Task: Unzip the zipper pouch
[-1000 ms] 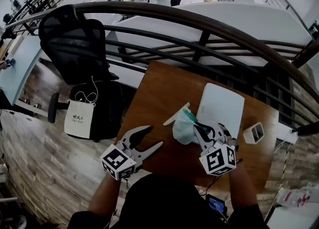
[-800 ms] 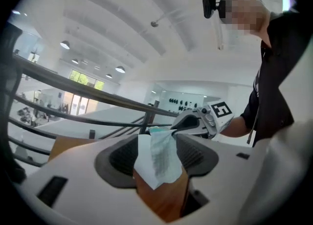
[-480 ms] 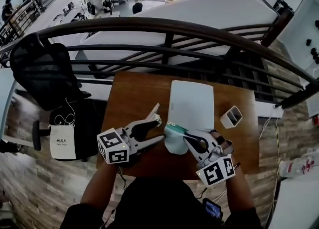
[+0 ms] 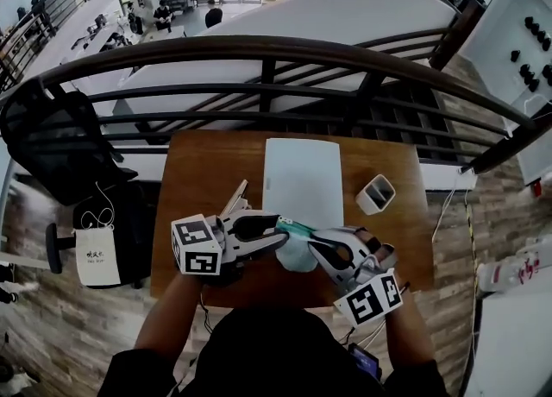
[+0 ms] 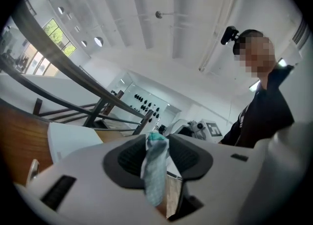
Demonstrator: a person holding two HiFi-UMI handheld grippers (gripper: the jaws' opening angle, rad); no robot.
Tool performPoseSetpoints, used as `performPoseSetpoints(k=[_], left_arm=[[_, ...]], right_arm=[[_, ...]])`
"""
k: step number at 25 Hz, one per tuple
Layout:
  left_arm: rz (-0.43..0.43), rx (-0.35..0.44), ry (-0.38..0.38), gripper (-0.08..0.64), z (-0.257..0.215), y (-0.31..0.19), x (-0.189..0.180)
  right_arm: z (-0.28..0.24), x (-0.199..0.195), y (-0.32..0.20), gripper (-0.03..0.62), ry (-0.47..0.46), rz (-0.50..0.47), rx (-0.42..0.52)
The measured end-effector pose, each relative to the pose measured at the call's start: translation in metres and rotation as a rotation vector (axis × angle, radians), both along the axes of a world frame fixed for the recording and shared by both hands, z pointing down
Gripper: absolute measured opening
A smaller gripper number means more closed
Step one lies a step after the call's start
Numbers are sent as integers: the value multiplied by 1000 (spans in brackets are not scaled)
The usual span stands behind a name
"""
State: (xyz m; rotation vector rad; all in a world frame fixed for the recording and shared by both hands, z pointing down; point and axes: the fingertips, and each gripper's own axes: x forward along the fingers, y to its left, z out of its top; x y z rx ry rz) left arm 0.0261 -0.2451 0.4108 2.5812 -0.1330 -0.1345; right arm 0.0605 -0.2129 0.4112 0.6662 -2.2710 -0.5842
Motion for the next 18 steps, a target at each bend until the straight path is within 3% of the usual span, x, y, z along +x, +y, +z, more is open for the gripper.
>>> performPoseSetpoints(k=[3, 11, 15, 18], left_arm=[[-10, 8, -7, 105, -5, 2, 10], [-60, 55, -38, 64, -14, 10, 24], [-126, 120, -70, 53, -16, 13, 29], [-158, 181, -127, 48, -13, 17, 35]], right_arm=[[-4, 11, 1, 22, -13, 0, -8], [-12, 32, -1, 29, -109, 10, -38], [-9, 39, -1, 48, -158, 17, -82], [-1, 48, 1, 97, -179, 12, -151]])
